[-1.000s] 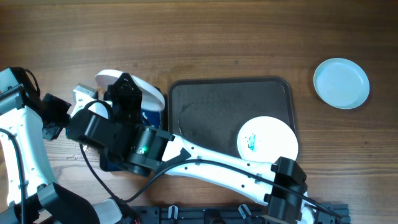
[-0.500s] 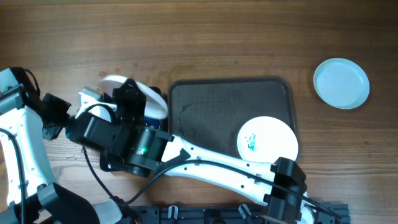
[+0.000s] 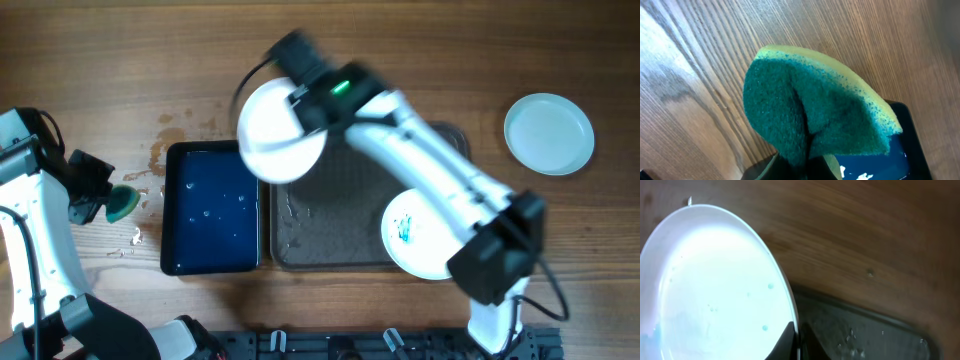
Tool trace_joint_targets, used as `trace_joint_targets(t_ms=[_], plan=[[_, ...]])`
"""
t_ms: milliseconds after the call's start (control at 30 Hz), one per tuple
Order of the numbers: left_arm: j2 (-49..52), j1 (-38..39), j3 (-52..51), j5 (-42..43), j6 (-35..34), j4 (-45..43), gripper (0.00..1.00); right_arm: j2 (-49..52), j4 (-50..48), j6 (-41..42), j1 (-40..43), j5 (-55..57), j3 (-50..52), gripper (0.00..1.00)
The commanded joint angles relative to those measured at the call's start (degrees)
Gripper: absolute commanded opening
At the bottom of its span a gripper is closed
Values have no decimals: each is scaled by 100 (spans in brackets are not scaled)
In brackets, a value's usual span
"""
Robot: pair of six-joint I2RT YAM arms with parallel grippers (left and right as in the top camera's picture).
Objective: Clean dirty plates on tray and stack at the side
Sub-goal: 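Carry the rinsed plate right and set it on the clean plate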
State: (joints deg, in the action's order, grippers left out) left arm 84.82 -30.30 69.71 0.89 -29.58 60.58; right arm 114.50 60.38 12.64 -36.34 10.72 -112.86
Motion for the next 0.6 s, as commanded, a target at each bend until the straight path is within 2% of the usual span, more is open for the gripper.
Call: trace_joint_targets(t_ms=[0,167,333,567], plan=[[-101,219,111,258,90,-39,4,-501,254,872,1191,-1541,-72,4],[-22,898,111,249,90,-85,4,-509,960,979,2994,-1679,-70,4],[229,1615,111,249,90,-304,4,-511,1530,638,4723,-1725,103,4],[407,1961,111,249,87,-431,4,-511,1226,555,6437,-2203,1086,4]])
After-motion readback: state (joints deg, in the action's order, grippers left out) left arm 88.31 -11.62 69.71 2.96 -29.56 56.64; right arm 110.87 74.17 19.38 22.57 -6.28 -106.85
